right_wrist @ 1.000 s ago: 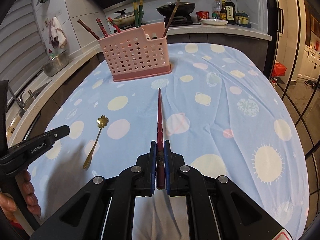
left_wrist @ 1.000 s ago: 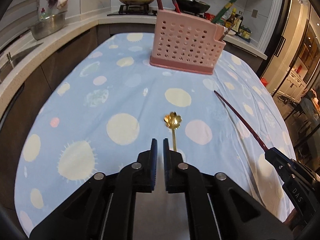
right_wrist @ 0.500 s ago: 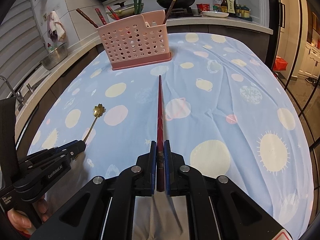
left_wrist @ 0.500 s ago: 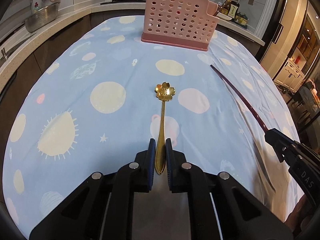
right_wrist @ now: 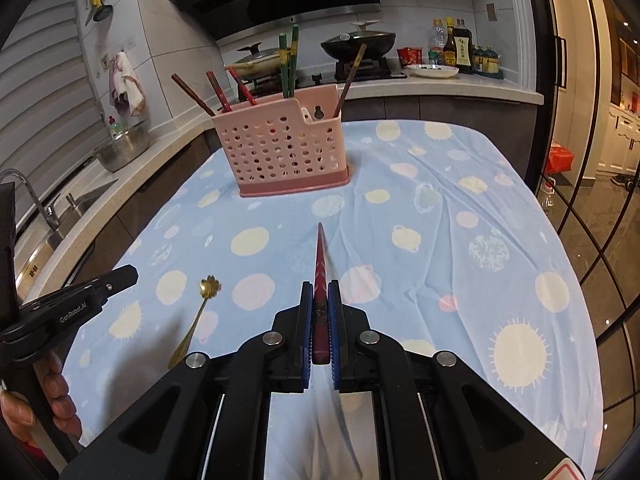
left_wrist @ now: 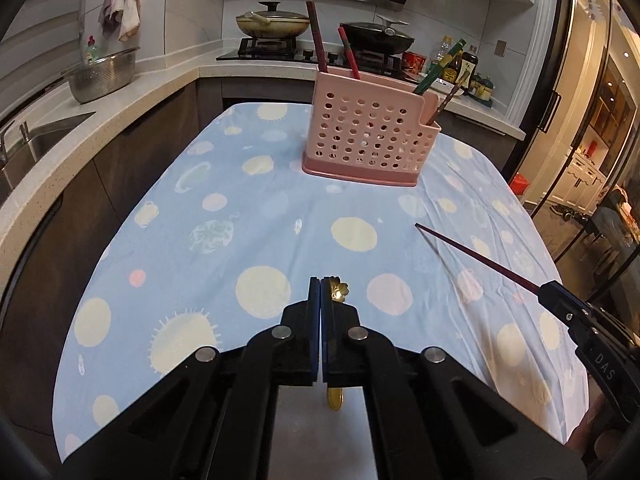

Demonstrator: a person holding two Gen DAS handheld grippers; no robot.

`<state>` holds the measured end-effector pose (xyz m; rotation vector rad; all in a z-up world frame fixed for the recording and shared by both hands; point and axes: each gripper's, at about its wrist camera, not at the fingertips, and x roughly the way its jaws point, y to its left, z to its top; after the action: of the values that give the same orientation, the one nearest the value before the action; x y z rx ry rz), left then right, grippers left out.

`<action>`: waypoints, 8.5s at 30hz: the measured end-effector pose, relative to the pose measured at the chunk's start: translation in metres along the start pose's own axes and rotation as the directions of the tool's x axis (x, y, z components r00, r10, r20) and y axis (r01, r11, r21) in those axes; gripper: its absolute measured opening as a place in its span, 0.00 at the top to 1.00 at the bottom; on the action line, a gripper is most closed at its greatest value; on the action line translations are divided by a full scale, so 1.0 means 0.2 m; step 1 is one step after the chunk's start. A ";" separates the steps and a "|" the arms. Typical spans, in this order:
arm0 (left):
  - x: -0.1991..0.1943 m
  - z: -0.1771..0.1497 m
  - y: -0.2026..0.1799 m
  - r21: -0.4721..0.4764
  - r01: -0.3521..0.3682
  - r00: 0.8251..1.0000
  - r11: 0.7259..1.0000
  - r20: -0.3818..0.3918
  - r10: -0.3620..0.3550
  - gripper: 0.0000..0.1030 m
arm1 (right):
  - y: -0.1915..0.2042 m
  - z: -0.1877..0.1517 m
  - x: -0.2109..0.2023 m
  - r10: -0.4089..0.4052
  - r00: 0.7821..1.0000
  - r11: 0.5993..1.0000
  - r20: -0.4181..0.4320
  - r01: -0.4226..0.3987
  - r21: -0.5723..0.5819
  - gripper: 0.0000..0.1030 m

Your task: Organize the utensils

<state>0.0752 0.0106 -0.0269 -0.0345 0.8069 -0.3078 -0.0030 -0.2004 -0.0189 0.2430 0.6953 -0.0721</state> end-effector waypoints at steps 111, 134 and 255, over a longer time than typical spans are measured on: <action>0.37 1.26 -0.19 0.059 0.029 0.978 0.998 0.203 -0.040 0.99 | 0.32 1.35 0.54 0.065 0.977 0.991 0.201 -0.040 -0.124 0.93; 0.15 1.03 -0.23 0.079 -0.106 0.964 0.991 0.252 0.083 0.57 | 0.25 1.02 0.28 0.004 0.978 0.994 0.208 0.020 -0.112 0.66; 0.13 0.52 -0.19 0.070 -0.251 0.962 0.966 0.125 0.241 0.09 | 0.12 0.53 0.24 -0.172 0.983 0.979 0.057 0.177 -0.103 0.06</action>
<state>0.1562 -0.0429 0.0325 0.1265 0.6734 -0.1030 0.1040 -0.2035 0.0335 0.0762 0.6693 -0.2072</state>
